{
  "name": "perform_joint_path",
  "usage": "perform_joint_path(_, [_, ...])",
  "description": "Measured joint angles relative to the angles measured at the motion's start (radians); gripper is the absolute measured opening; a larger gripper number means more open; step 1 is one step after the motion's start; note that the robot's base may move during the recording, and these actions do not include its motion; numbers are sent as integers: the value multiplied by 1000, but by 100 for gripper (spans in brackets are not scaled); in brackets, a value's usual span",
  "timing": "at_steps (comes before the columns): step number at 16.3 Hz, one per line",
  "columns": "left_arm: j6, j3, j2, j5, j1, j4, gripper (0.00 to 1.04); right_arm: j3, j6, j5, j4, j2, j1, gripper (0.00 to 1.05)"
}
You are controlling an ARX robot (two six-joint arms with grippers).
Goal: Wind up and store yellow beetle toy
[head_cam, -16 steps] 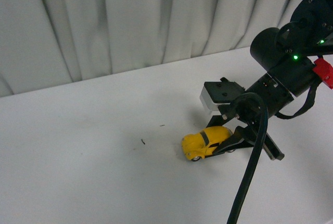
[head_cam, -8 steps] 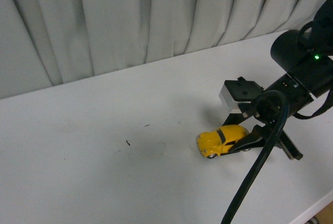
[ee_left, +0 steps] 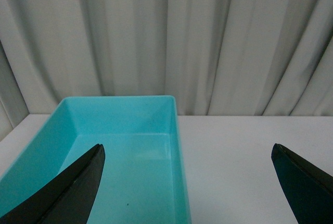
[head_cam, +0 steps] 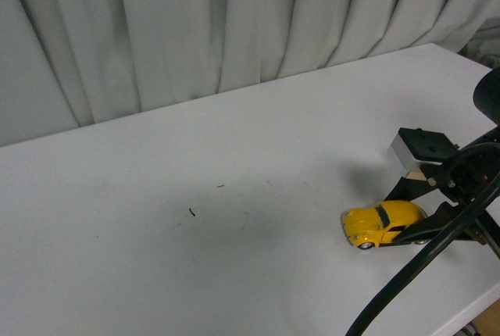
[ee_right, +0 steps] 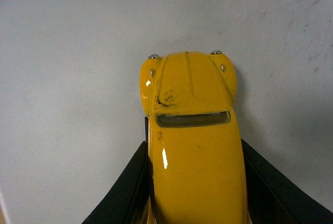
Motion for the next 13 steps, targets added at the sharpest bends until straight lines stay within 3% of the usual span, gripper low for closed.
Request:
perform_joint_path(2, [0, 0, 0, 0, 0, 0, 98, 13, -1, 13, -17, 2, -3, 42])
perform_joint_path(4, [0, 0, 0, 0, 0, 0, 98, 11, -31, 45, -44, 14, 10, 92])
perform_joint_path(5, [0, 0, 0, 0, 0, 0, 98, 11, -37, 45, -40, 14, 10, 99])
perform_joint_path(13, [0, 0, 0, 0, 0, 0, 98, 6, -51, 45, -28, 16, 10, 98])
